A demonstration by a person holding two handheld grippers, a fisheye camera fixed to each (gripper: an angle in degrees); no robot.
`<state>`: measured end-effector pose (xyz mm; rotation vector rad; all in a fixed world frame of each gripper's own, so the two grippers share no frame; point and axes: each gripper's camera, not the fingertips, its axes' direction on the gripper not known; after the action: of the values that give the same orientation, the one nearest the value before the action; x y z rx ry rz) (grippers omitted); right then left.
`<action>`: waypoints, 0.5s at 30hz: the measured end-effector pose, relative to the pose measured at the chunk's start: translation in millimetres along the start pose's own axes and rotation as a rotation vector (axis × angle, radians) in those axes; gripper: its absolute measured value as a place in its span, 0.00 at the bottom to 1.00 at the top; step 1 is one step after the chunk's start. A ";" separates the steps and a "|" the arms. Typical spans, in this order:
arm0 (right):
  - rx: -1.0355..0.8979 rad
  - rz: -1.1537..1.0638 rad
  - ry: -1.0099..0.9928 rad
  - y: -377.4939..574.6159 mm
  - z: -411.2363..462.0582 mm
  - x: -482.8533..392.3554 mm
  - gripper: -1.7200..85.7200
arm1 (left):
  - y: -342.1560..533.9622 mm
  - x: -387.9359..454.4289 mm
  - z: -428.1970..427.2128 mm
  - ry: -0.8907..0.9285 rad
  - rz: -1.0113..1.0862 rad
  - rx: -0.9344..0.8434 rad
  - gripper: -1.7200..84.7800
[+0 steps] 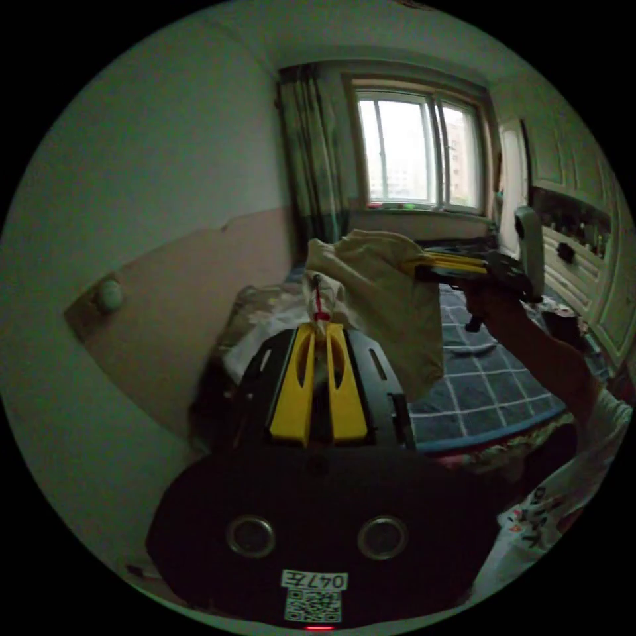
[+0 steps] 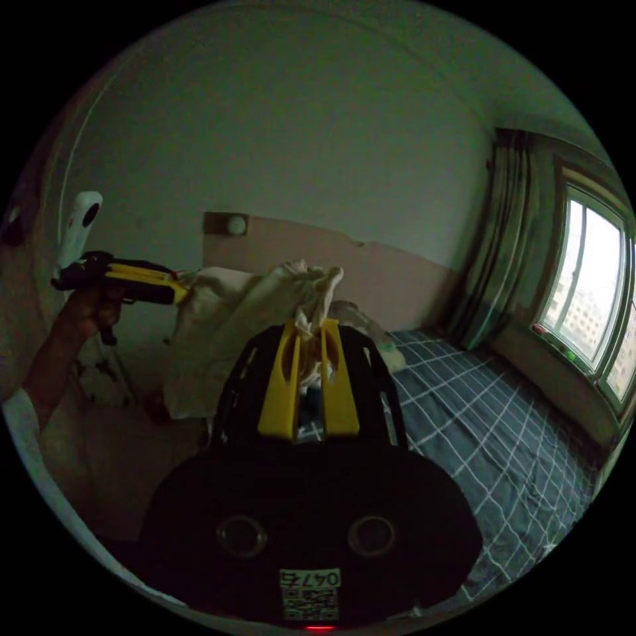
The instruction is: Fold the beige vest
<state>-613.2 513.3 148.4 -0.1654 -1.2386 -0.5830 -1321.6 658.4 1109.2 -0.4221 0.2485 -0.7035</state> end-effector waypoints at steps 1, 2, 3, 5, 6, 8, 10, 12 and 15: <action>0.006 0.026 0.003 -18.3 24.3 -7.9 0.03 | -16.0 -25.3 1.3 -0.061 0.010 -0.003 0.03; 0.007 0.041 0.001 -26.7 36.4 -11.4 0.03 | -32.0 -52.9 6.1 -0.101 -0.014 -0.027 0.03; -0.003 0.068 -0.004 -42.3 60.8 -17.8 0.03 | -39.5 -66.1 9.9 -0.116 -0.025 -0.049 0.03; -0.030 0.117 -0.009 -60.4 96.8 -26.0 0.03 | -61.1 -114.2 29.7 -0.165 -0.067 -0.135 0.03; -0.059 0.141 -0.014 -68.4 120.6 -31.5 0.03 | -63.7 -125.1 35.2 -0.177 -0.082 -0.149 0.04; -0.113 0.179 -0.010 -73.6 155.1 -39.6 0.03 | -65.6 -165.0 62.7 -0.192 -0.145 -0.221 0.05; -0.188 0.207 -0.009 -70.3 196.9 -50.4 0.04 | -57.7 -191.4 84.6 -0.192 -0.216 -0.259 0.09; -0.224 0.217 0.002 -62.1 220.1 -57.7 0.06 | -43.0 -214.9 105.7 -0.238 -0.282 -0.336 0.10; -0.219 0.213 0.016 -49.7 236.9 -61.7 0.13 | -11.9 -247.0 109.8 -0.435 -0.358 -0.385 0.11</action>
<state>-849.8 592.3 161.5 -0.4698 -1.1232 -0.5316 -1471.4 847.5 1231.7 -0.9889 -0.1123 -0.8952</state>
